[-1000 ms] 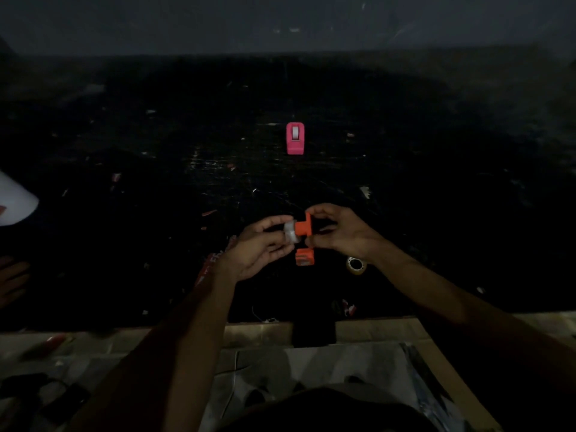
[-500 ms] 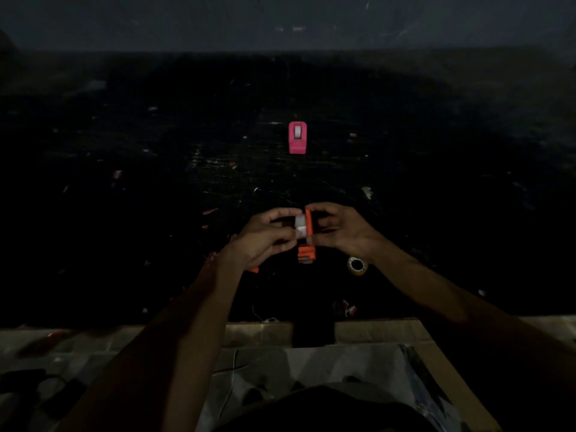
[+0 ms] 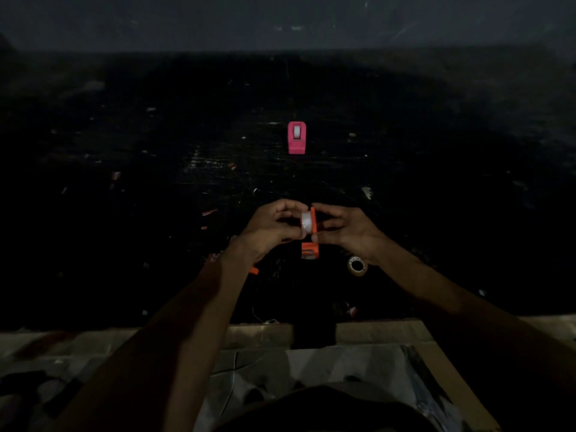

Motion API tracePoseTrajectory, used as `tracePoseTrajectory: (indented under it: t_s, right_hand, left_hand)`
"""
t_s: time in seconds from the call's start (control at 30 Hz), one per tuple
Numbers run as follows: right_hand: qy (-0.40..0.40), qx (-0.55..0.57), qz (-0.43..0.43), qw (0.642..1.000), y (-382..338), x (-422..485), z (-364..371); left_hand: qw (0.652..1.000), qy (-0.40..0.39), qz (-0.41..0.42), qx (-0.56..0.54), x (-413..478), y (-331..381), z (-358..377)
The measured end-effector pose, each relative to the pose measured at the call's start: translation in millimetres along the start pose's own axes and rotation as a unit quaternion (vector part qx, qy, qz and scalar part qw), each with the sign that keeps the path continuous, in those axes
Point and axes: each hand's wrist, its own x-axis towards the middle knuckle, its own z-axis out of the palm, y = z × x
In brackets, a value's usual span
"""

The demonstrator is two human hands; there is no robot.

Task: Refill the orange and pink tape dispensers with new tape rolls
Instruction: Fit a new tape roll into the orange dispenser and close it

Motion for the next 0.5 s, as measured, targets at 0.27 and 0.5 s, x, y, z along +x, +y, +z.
tracePoseTrajectory:
  t_s: [0.27,0.5]
  right_hand:
    - [0.021,0.015,0.005,1.0,1.5,0.4,0.5]
    - [0.018,0.024,0.01,0.999,0.5,4.0,-2.1]
  left_hand:
    - [0.999,0.001,-0.029,-0.014,6.3,-1.3,-9.0]
    - [0.996,0.022,-0.078,-0.029,5.9,-10.0,-22.7]
